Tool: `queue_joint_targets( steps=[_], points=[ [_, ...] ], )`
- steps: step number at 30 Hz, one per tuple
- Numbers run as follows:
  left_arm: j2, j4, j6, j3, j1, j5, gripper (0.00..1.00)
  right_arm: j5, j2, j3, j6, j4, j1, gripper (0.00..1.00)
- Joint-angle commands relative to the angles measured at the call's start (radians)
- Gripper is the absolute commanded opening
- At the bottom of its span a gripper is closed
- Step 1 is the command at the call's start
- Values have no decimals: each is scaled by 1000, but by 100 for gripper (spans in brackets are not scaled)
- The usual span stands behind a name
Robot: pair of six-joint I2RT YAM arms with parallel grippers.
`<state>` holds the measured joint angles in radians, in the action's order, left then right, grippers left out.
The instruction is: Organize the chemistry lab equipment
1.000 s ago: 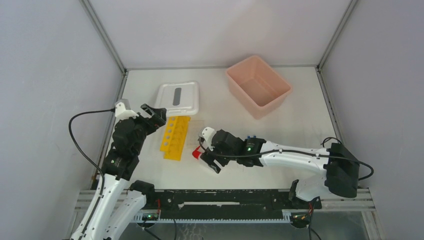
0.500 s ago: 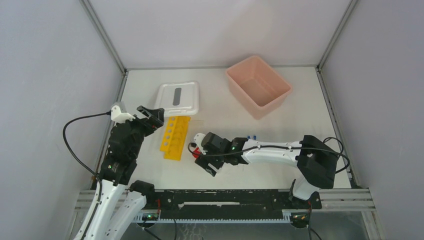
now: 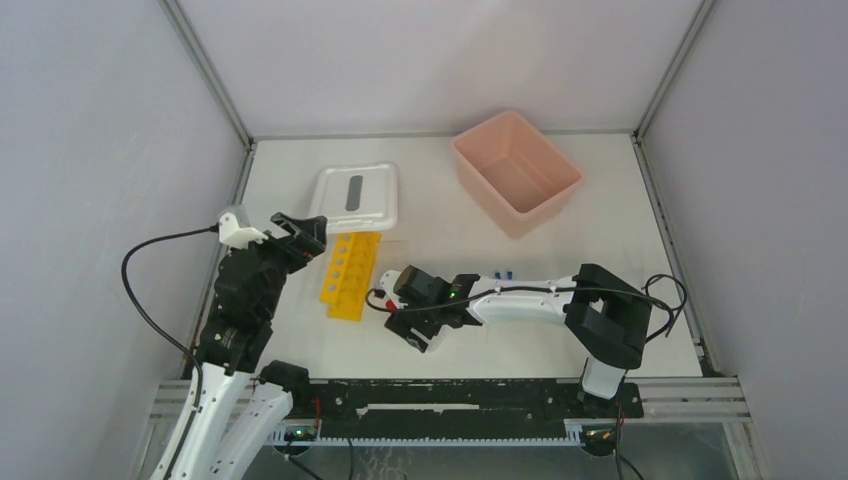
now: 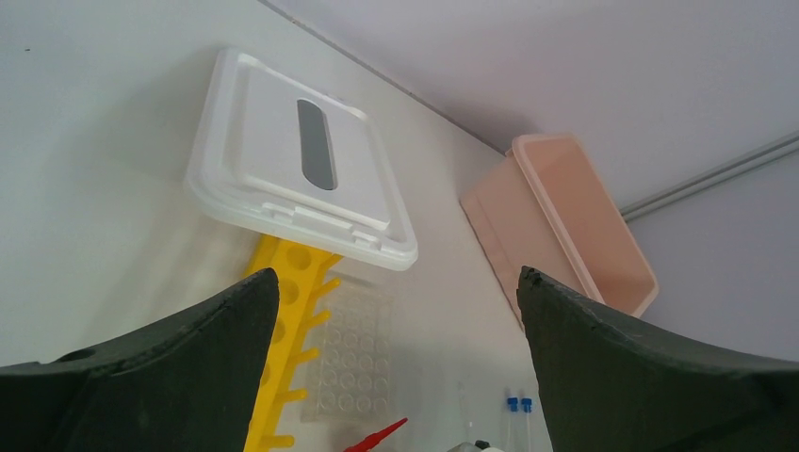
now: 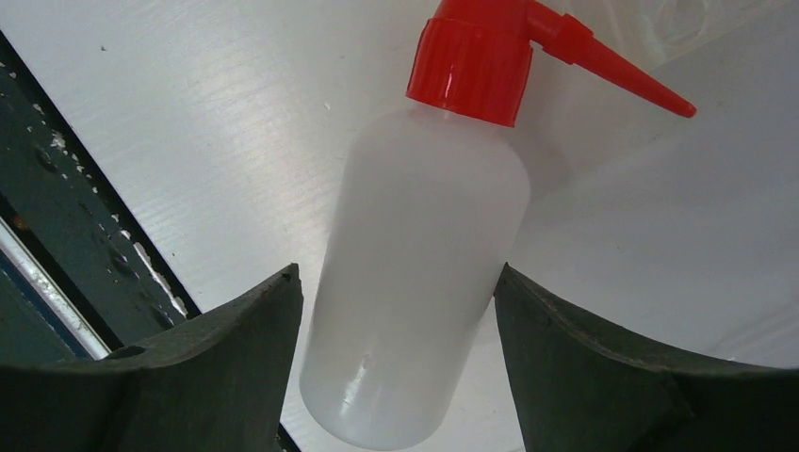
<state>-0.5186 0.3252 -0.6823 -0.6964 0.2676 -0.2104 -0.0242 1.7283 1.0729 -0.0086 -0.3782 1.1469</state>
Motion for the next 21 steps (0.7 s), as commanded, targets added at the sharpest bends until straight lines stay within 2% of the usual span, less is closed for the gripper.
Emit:
queue_joint_targets(
  steps=[1, 9, 16, 21],
  points=[
    [10, -21, -13, -19, 5, -17, 100, 2, 7, 31, -6, 29, -4, 80],
    [19, -19, -13, -10, 3, -19, 100, 24, 49, 32, 29, 37, -10, 70],
    [29, -17, -16, 1, 3, -24, 100, 57, 73, 30, 59, 38, -11, 44],
    [41, -2, -16, -5, 4, -36, 100, 78, 35, 31, 70, 30, -1, 41]
  ],
)
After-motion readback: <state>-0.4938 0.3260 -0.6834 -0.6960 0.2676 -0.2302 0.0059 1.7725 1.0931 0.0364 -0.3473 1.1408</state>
